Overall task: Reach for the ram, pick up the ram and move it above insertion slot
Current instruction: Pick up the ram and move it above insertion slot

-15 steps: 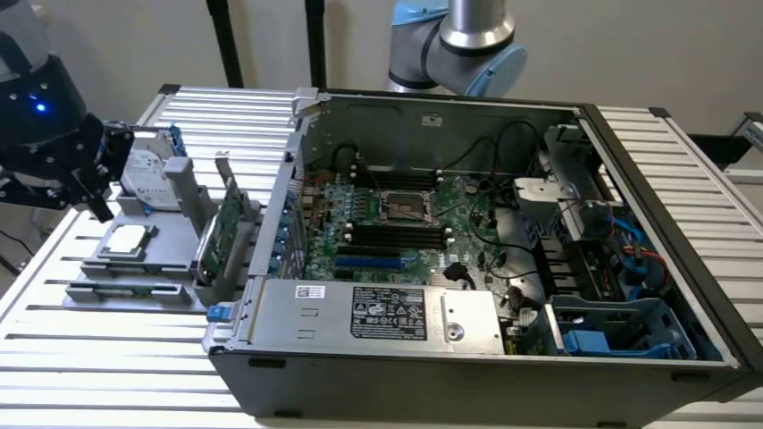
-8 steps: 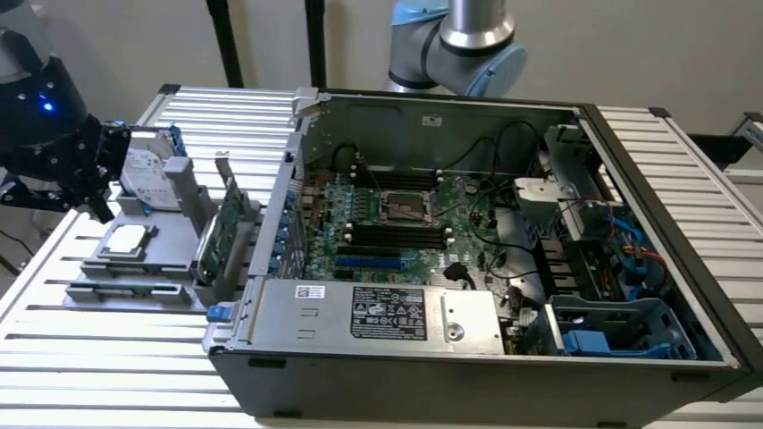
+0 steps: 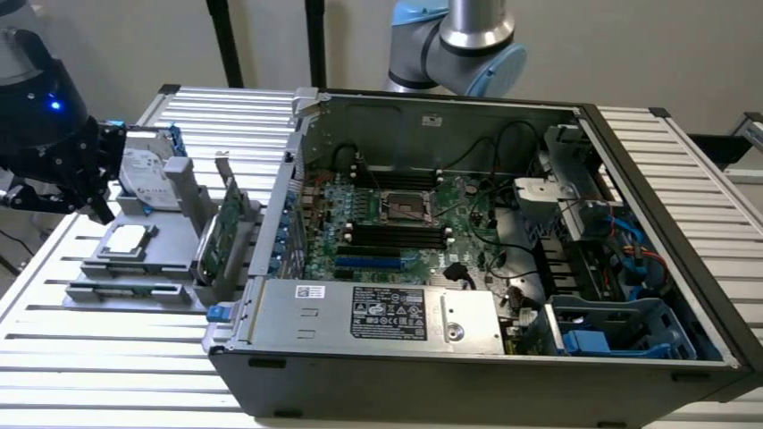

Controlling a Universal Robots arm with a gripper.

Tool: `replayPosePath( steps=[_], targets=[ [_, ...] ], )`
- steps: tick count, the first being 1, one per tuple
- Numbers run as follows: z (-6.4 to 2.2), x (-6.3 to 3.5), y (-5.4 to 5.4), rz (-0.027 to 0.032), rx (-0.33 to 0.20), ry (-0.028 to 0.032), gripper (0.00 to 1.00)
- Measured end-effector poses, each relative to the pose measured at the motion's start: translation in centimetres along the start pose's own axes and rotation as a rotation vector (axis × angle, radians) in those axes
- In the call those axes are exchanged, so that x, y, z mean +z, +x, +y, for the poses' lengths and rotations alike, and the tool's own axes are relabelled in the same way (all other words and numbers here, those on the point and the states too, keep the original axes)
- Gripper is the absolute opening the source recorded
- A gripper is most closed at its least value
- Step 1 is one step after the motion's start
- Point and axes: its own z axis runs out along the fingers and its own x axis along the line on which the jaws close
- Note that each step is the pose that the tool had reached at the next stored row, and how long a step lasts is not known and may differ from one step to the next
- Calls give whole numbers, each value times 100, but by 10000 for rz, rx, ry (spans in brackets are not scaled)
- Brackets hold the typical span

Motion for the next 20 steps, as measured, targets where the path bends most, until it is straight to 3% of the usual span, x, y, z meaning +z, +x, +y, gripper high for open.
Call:
replayPosePath(
  steps=[11,16,20],
  targets=[
    [0,7,0,64,-2010,42,11],
    [-1,7,0,85,-2902,91,11],
    [4,7,9,89,-3463,166,11]
  ],
)
